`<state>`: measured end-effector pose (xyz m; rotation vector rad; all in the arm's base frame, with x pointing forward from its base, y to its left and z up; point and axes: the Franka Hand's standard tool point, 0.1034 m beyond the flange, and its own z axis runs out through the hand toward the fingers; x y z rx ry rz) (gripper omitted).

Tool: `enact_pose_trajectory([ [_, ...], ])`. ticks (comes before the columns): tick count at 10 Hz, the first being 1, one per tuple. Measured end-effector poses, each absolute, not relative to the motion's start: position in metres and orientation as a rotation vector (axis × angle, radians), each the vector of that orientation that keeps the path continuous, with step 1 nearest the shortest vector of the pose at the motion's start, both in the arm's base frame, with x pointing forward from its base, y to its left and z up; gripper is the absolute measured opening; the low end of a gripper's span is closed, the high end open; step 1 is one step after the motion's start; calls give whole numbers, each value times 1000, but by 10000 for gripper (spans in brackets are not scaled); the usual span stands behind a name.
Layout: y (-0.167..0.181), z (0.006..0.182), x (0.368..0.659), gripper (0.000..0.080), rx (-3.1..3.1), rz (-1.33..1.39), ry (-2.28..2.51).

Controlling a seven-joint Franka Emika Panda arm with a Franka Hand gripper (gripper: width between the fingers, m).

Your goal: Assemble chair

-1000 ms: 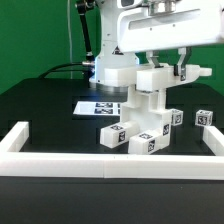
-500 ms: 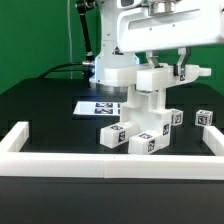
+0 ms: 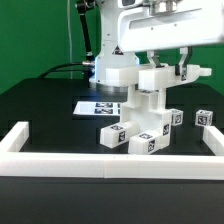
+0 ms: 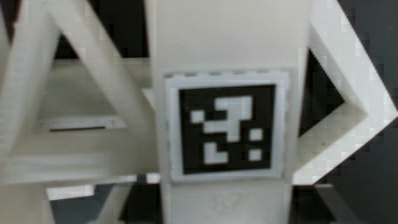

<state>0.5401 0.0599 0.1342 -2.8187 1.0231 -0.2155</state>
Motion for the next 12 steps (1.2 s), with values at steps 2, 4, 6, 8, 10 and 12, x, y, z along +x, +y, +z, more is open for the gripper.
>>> enact_pose_trajectory([
  [2,60,134,540,294,-2819,-216,1023],
  [4,61,136,539,294,-2816,-214,1021],
  [6,61,138,539,294,-2815,-216,1020],
  [8,61,138,539,294,-2815,-216,1019],
  [10,61,137,539,294,-2814,-226,1021],
  [12,61,137,539,294,-2814,-226,1020],
])
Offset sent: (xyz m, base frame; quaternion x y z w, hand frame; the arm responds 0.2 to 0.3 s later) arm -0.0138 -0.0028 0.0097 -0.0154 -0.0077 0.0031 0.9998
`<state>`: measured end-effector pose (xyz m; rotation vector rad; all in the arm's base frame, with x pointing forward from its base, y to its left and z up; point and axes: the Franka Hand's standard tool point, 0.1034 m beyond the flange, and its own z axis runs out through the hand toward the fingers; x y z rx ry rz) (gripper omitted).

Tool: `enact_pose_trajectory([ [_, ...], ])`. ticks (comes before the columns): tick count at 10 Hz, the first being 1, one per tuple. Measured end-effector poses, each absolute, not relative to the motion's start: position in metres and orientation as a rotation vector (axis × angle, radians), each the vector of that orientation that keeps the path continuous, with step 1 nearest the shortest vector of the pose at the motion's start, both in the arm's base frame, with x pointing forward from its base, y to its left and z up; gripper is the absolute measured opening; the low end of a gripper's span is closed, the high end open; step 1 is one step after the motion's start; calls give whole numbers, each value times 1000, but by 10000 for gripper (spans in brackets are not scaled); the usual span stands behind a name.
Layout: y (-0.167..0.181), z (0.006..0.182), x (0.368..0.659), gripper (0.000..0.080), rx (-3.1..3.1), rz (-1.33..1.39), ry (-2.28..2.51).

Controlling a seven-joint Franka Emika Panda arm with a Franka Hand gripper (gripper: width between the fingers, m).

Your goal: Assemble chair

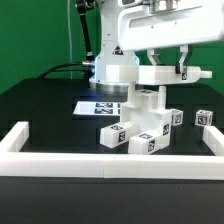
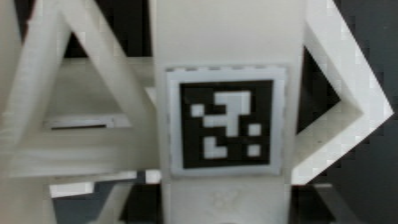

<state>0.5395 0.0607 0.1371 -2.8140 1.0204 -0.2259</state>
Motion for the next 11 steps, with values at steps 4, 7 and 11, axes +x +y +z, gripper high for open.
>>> enact_pose_trajectory([
  [4,50,135,537,294,-2804,-221,1036],
  [7,49,135,539,294,-2793,-231,1051],
  [11,51,136,541,294,-2793,-250,1043],
])
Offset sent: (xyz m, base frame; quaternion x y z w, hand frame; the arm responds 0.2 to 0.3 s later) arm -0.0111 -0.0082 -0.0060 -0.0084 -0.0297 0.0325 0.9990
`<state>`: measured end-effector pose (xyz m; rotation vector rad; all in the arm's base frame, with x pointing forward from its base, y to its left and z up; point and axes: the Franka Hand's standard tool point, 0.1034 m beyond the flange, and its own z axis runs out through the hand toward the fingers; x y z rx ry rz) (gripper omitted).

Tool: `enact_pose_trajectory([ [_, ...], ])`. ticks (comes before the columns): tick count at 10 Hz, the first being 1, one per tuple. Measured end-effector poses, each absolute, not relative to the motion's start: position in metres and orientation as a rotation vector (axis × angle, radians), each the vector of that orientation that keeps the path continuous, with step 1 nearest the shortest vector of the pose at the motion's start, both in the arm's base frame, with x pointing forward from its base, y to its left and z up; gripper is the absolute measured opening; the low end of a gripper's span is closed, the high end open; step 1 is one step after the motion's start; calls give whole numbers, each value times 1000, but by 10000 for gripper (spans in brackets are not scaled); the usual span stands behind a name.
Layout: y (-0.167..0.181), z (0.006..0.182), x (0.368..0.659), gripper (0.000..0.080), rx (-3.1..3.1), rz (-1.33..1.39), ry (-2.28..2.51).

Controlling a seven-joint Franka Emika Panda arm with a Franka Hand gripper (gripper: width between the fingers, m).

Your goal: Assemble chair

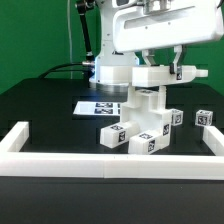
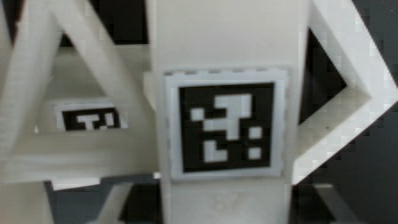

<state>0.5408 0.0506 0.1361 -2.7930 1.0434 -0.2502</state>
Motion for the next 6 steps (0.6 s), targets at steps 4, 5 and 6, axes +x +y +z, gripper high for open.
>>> enact_pose_trajectory([
  [4,47,135,541,294,-2797,-292,1025],
  [5,46,135,541,294,-2795,-298,1023],
  [6,47,136,541,294,-2792,-301,1026],
])
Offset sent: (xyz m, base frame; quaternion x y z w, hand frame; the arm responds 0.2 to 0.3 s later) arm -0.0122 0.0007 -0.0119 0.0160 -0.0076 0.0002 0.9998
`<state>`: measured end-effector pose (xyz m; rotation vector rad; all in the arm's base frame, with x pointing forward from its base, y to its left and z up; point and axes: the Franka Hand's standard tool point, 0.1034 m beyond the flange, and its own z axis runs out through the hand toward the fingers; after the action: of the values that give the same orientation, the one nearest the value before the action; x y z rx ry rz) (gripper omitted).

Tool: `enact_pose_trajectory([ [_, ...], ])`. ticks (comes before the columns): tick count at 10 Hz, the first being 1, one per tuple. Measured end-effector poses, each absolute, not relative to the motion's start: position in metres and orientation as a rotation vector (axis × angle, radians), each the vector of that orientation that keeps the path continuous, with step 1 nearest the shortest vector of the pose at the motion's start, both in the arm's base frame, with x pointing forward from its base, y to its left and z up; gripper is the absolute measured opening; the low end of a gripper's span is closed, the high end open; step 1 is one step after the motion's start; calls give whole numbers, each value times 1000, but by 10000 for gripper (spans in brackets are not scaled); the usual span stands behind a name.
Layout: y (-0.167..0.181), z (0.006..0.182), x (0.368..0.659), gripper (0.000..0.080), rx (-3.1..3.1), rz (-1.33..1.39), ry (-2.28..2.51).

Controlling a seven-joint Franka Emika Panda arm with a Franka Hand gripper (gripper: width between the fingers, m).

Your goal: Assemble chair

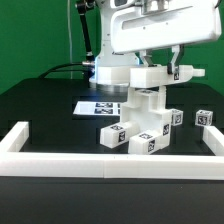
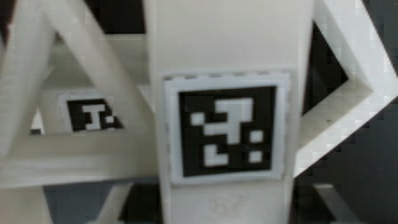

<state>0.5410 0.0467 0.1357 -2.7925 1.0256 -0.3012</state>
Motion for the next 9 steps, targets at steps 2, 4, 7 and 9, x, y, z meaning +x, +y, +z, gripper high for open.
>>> enact_pose_trajectory([
  [2,48,136,542,294,-2791,-303,1024],
  [4,48,137,542,294,-2791,-304,1024],
  [7,54,136,541,294,-2797,-311,1006],
  [9,53,137,543,294,-2801,-346,988],
])
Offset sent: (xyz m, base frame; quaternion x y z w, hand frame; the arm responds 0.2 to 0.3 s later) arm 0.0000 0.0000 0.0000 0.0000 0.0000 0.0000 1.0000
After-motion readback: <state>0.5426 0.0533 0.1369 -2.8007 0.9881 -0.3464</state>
